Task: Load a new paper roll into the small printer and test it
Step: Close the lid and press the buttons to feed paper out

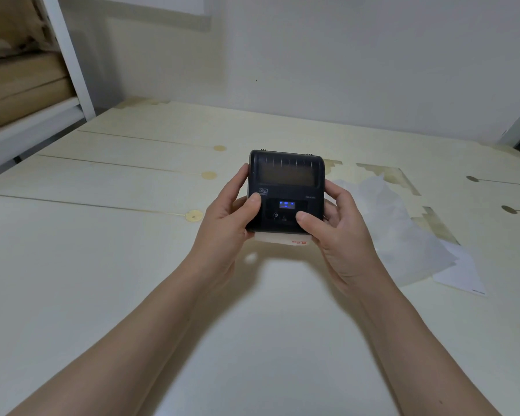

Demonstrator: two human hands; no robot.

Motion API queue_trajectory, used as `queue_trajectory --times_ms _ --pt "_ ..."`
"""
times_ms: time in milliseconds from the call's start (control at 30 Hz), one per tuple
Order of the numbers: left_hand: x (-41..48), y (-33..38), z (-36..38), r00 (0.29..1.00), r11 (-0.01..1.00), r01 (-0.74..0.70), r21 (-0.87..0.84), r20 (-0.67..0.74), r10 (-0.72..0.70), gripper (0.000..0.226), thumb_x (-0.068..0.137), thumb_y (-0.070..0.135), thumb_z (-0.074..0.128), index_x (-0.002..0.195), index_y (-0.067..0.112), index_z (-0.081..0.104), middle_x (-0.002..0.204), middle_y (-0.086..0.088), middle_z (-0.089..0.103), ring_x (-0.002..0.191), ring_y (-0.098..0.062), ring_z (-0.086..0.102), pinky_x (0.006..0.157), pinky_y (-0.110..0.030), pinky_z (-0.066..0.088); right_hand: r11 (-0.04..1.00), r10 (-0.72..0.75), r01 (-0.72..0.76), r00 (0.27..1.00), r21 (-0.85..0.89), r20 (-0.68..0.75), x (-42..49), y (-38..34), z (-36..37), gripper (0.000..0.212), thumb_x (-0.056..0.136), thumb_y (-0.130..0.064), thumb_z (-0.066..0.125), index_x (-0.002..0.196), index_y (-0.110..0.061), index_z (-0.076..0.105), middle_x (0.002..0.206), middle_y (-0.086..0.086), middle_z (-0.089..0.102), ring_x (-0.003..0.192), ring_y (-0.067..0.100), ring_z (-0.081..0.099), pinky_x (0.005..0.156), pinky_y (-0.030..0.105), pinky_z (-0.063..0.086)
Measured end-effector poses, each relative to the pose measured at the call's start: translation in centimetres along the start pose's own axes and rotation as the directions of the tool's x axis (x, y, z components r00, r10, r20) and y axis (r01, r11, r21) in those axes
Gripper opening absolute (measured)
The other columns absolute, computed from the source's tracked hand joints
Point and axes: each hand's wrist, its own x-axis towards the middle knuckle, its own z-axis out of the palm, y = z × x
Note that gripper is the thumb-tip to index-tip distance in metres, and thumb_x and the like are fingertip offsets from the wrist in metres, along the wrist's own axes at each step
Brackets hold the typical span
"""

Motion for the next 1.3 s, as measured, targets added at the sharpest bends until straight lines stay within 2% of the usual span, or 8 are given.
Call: queue_trajectory --times_ms 100,367,500,633,833,1100,1300 --pt "-0.05 0.01 0.03 1.000 1.000 -0.001 0.004 -0.007 0.001 0.050 0.101 0.016 0.048 0.145 0.037 0.040 0.122 -0.005 0.071 0.115 -0.027 0.065 0.105 -0.055 0.044 1.000 -0.002 0.002 1.000 0.005 0.001 -0.01 -0.02 -0.07 0.061 0.086 0.000 0.063 0.139 -0.020 0.041 0.123 0.007 0.068 0.112 0.021 0.066 0.093 0.034 0.052" --pt "-0.08 0.03 0.02 1.000 1.000 -0.006 0.003 0.003 0.006 0.051 0.101 0.014 0.047 0.146 0.035 0.040 0.122 -0.007 0.070 0.111 -0.024 0.067 0.102 -0.049 0.049 1.000 0.006 -0.006 1.000 0.005 0.008 -0.13 -0.36 -0.14 0.059 0.089 0.005 0.060 0.139 -0.019 0.041 0.124 0.006 0.067 0.112 0.020 0.066 0.094 0.034 0.053" --pt "-0.04 -0.05 -0.01 1.000 1.000 -0.008 0.000 0.006 0.008 0.050 0.101 0.014 0.048 0.146 0.035 0.040 0.122 -0.007 0.070 0.113 -0.026 0.066 0.102 -0.049 0.048 1.000 0.007 -0.007 1.000 0.000 0.010 -0.12 -0.39 -0.15 0.060 0.089 0.005 0.061 0.140 -0.019 0.041 0.124 0.006 0.067 0.112 0.020 0.066 0.094 0.035 0.053" --pt "-0.09 0.00 -0.04 1.000 1.000 -0.009 0.010 0.019 0.009 0.050 0.101 0.015 0.047 0.146 0.036 0.040 0.122 -0.005 0.071 0.111 -0.022 0.067 0.100 -0.044 0.051 1.000 0.011 -0.011 1.000 -0.002 0.010 -0.17 -0.43 -0.12 0.063 0.084 -0.002 0.064 0.139 -0.020 0.041 0.124 0.004 0.068 0.113 0.020 0.066 0.097 0.038 0.052" --pt "-0.05 -0.01 -0.02 1.000 1.000 0.000 0.006 0.016 0.000 0.050 0.101 0.017 0.048 0.146 0.037 0.039 0.123 -0.006 0.070 0.115 -0.025 0.065 0.105 -0.050 0.046 1.000 0.015 -0.015 1.000 -0.003 0.002 -0.24 -0.56 -0.12 0.060 0.089 0.005 0.061 0.139 -0.020 0.041 0.124 0.004 0.067 0.114 0.020 0.065 0.101 0.043 0.050" --pt "-0.09 -0.02 -0.05 1.000 1.000 -0.004 0.000 0.017 0.004 0.051 0.101 0.016 0.048 0.146 0.036 0.039 0.124 -0.006 0.070 0.115 -0.026 0.065 0.104 -0.051 0.046 1.000 0.020 -0.020 1.000 -0.009 0.003 -0.31 -0.61 -0.10 0.060 0.088 0.005 0.061 0.139 -0.020 0.041 0.124 0.004 0.068 0.113 0.020 0.065 0.100 0.043 0.051" --pt "-0.04 -0.06 -0.05 1.000 1.000 -0.012 -0.004 0.008 0.012 0.050 0.101 0.016 0.048 0.146 0.036 0.039 0.122 -0.002 0.071 0.113 -0.023 0.067 0.102 -0.048 0.049 0.999 0.013 -0.013 1.000 -0.031 0.005 -0.30 -0.51 -0.13 0.060 0.088 0.001 0.063 0.140 -0.021 0.041 0.124 0.004 0.067 0.113 0.020 0.066 0.093 0.041 0.054"
